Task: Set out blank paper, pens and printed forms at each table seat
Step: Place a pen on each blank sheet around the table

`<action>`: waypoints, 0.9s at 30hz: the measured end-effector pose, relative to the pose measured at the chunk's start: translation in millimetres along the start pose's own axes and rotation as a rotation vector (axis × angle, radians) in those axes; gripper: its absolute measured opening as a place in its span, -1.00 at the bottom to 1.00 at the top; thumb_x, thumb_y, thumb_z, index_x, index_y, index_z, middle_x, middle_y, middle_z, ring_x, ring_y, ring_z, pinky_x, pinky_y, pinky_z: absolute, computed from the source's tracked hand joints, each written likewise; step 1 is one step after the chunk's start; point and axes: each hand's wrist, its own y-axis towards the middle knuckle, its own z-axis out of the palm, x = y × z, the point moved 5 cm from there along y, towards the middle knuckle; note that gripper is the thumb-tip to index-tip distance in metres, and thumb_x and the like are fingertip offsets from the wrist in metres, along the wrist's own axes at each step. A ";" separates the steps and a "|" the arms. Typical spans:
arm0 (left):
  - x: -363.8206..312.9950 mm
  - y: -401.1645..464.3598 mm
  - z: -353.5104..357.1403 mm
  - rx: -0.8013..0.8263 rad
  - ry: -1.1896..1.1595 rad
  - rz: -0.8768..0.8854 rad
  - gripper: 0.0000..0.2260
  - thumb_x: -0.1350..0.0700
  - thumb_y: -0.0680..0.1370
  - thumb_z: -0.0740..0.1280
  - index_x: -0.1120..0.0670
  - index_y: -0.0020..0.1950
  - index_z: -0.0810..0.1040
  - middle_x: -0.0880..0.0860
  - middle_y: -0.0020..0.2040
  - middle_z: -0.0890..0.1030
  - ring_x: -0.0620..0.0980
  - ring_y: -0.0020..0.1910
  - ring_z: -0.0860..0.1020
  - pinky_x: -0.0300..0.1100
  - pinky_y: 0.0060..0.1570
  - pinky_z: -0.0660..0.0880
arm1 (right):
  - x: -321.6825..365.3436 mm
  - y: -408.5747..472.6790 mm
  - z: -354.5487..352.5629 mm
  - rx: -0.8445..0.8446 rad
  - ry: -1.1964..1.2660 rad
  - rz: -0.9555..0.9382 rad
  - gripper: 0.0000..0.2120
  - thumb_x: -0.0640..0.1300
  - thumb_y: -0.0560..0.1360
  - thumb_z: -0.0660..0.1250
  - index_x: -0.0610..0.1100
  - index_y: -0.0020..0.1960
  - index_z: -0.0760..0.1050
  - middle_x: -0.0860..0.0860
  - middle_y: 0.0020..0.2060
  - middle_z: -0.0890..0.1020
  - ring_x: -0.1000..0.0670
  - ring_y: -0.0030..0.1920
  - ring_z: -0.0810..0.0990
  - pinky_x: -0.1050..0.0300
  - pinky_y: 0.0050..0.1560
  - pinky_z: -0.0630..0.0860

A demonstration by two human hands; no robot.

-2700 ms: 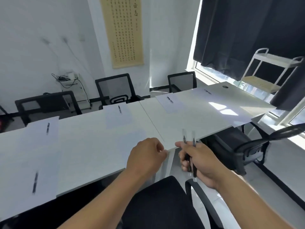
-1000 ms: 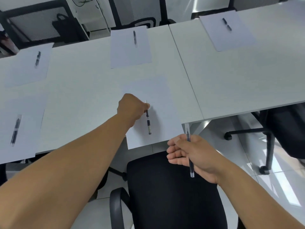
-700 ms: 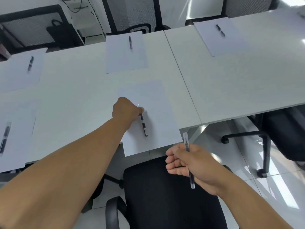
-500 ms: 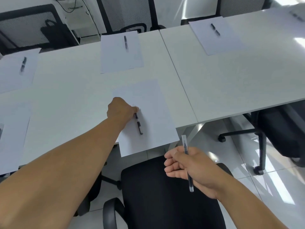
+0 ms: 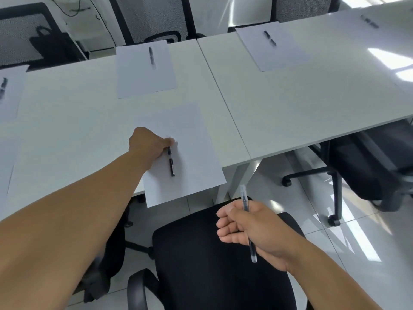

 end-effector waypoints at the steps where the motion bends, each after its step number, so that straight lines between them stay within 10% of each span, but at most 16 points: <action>1: -0.6 -1.5 -0.8 -0.002 0.004 0.002 -0.47 -0.11 0.36 0.72 0.28 0.07 0.73 0.21 -0.09 0.79 0.23 -0.09 0.78 0.10 0.06 0.74 | 0.1 -0.7 0.4 0.000 0.002 -0.001 -0.76 -0.15 0.76 0.28 -0.22 0.14 0.70 -0.23 0.04 0.75 -0.17 0.06 0.80 -0.09 0.19 0.74; 22: -65.7 -196.8 -104.5 -0.020 -0.056 0.224 -0.72 -0.02 0.58 0.58 0.21 -0.06 0.72 0.10 -0.09 0.75 0.09 -0.09 0.70 -0.02 -0.01 0.63 | 80.8 -118.2 -3.2 -0.078 0.079 -0.203 -0.75 -0.17 0.76 0.27 -0.32 0.12 0.64 -0.18 -0.19 0.68 -0.13 -0.20 0.67 -0.20 0.05 0.75; 27: -109.9 -279.1 -123.1 -0.011 -0.059 0.332 -0.62 0.01 0.60 0.53 0.20 -0.29 0.53 0.11 -0.34 0.63 -0.04 -0.41 0.49 -0.03 -0.22 0.58 | 113.2 -179.8 -6.9 -0.080 0.081 -0.287 -0.75 -0.17 0.76 0.27 -0.33 0.13 0.63 -0.14 -0.24 0.60 -0.07 -0.33 0.58 -0.03 -0.22 0.66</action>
